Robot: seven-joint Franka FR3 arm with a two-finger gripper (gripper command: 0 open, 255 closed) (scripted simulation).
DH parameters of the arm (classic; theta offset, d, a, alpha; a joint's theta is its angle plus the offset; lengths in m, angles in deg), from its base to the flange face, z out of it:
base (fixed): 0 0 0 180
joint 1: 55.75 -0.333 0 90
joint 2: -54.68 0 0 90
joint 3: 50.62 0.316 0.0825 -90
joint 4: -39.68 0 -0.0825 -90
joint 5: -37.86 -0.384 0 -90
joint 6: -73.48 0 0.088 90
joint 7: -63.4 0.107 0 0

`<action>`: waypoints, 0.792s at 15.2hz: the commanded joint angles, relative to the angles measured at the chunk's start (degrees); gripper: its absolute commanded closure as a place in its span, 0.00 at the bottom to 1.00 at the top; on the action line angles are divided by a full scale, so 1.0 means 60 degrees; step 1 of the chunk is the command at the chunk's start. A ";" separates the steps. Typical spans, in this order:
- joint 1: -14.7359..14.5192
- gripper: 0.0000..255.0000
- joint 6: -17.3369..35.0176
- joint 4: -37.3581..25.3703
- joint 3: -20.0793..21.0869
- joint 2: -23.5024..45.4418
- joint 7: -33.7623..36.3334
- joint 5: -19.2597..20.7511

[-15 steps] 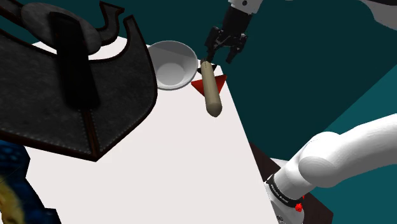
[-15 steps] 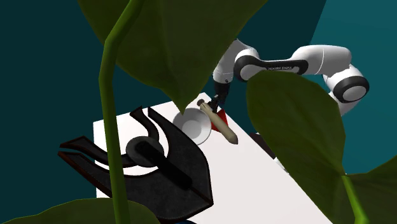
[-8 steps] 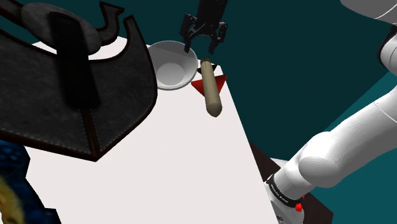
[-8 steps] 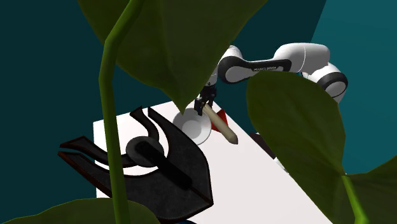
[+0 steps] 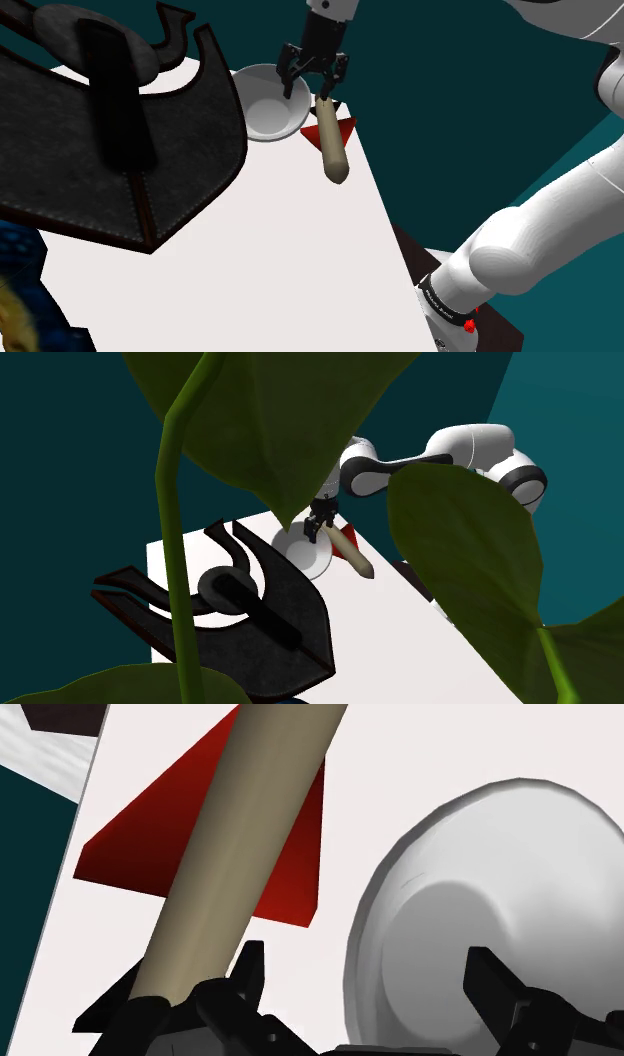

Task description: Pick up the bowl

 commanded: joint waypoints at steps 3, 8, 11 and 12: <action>-0.0002 1.00 0.0062 0.0073 0.0000 -0.0017 0.0001 -0.0005; -0.0003 1.00 0.0055 0.0069 0.0002 -0.0020 0.0003 -0.0006; 0.0002 1.00 -0.0092 -0.0103 -0.0001 0.0007 -0.0001 0.0003; 0.0004 1.00 -0.0222 -0.0247 -0.0001 0.0022 -0.0002 0.0009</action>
